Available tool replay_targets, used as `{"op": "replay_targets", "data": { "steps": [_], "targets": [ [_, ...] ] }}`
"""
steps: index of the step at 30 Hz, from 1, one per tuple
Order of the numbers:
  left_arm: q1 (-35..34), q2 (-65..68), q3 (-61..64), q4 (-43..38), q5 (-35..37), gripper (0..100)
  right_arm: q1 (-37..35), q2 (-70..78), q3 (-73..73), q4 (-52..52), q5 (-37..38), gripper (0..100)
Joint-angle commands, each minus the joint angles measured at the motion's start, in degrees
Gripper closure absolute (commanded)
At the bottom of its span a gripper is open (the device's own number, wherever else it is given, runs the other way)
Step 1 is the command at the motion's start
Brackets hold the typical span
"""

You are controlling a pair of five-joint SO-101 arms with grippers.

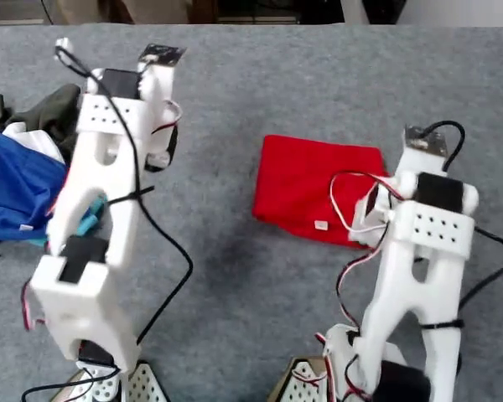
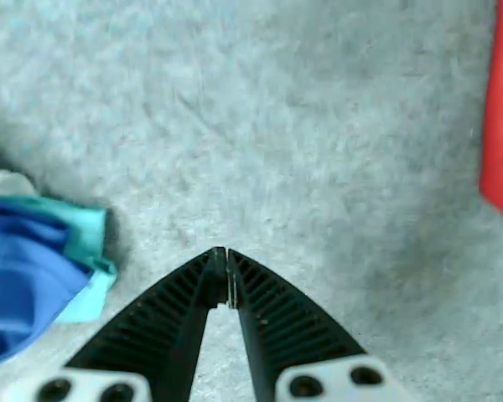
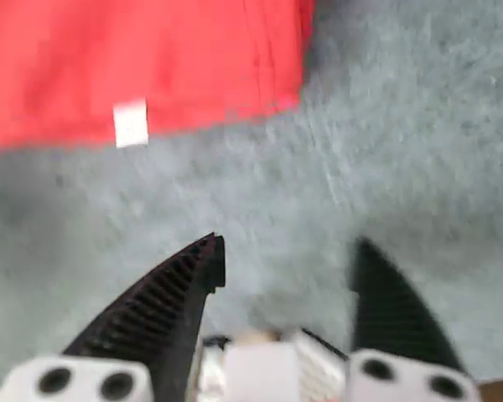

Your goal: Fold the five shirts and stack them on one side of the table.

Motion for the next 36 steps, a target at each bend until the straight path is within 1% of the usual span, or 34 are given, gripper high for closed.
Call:
{"op": "replay_targets", "data": {
  "steps": [1,4,9,12,15,23,32,34,36],
  "targets": [
    [-2.8,-8.0,8.5,-4.0,-0.7,98,-1.8,2.8,0.0,-6.8,-5.8,65.8],
    [-4.0,-11.5,15.6,-6.9,-0.8,98,-3.3,7.7,0.0,-11.2,-9.6,65.9],
    [-6.3,-17.7,23.8,-8.9,-0.8,98,-3.9,18.6,-0.3,-18.4,-17.0,65.9],
    [-7.5,-21.3,26.6,-9.6,-0.8,98,-3.9,23.8,-0.3,-23.5,-18.8,65.9],
    [-7.6,-24.1,28.0,-9.4,-0.8,98,-3.9,27.3,-0.3,-26.4,-20.2,65.9],
    [-7.3,-27.5,31.5,-9.4,-0.4,98,-3.9,32.5,-0.3,-31.0,-20.0,65.9],
    [-7.7,-27.5,33.2,-9.1,-0.4,98,-3.9,36.6,-0.3,-31.4,-19.7,66.0],
    [-7.7,-27.5,33.2,-9.1,-0.4,98,-3.9,37.0,-0.3,-31.4,-19.7,68.4],
    [-7.7,-27.5,33.2,-9.1,-0.4,98,-3.9,37.0,-0.3,-31.4,-19.6,74.8]
  ]
}}
